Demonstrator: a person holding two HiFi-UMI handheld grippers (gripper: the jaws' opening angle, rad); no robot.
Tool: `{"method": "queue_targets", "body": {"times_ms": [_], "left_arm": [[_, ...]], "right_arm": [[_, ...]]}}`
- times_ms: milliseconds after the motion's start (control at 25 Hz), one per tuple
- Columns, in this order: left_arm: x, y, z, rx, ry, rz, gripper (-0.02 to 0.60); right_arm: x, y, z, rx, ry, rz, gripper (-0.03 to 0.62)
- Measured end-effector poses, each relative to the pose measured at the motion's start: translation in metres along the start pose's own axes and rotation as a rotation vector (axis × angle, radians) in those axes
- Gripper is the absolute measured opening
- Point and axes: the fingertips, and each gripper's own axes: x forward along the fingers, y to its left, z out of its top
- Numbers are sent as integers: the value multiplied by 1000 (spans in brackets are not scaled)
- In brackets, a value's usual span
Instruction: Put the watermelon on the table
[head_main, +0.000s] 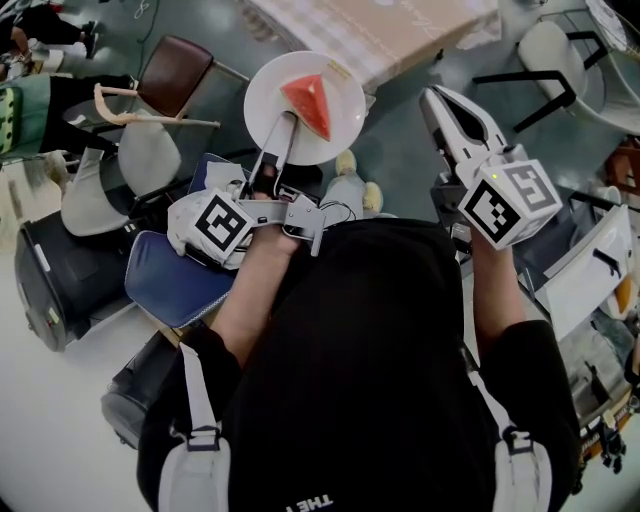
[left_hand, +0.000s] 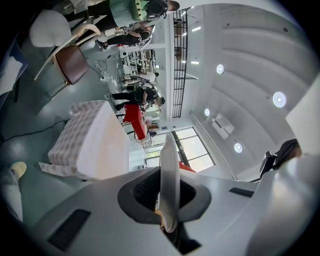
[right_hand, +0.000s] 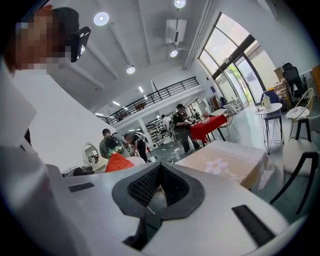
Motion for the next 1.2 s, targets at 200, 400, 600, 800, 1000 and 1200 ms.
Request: {"method": "queue_targets", "body": {"times_ms": [200,400,600,800,1000,1200], "left_arm": [[5,0,5,-2,2,-3,15],[25,24,37,-30,6,37,15],[35,30,51,-48,11,37,15],[49,37,68,-56,21,35,15],[72,55,104,-64,18,40,15],[70,54,103,-58,24,42,15]], "right_arm": [[7,0,2,0,1,3,11],[51,-11,0,27,38,-11,11],[72,-13,5,29,51,-25,11],[96,-13,12,20,53,-20,11],[141,-21,16,18,74,-30,11],[137,-18,21,5,69,-37,11]]}}
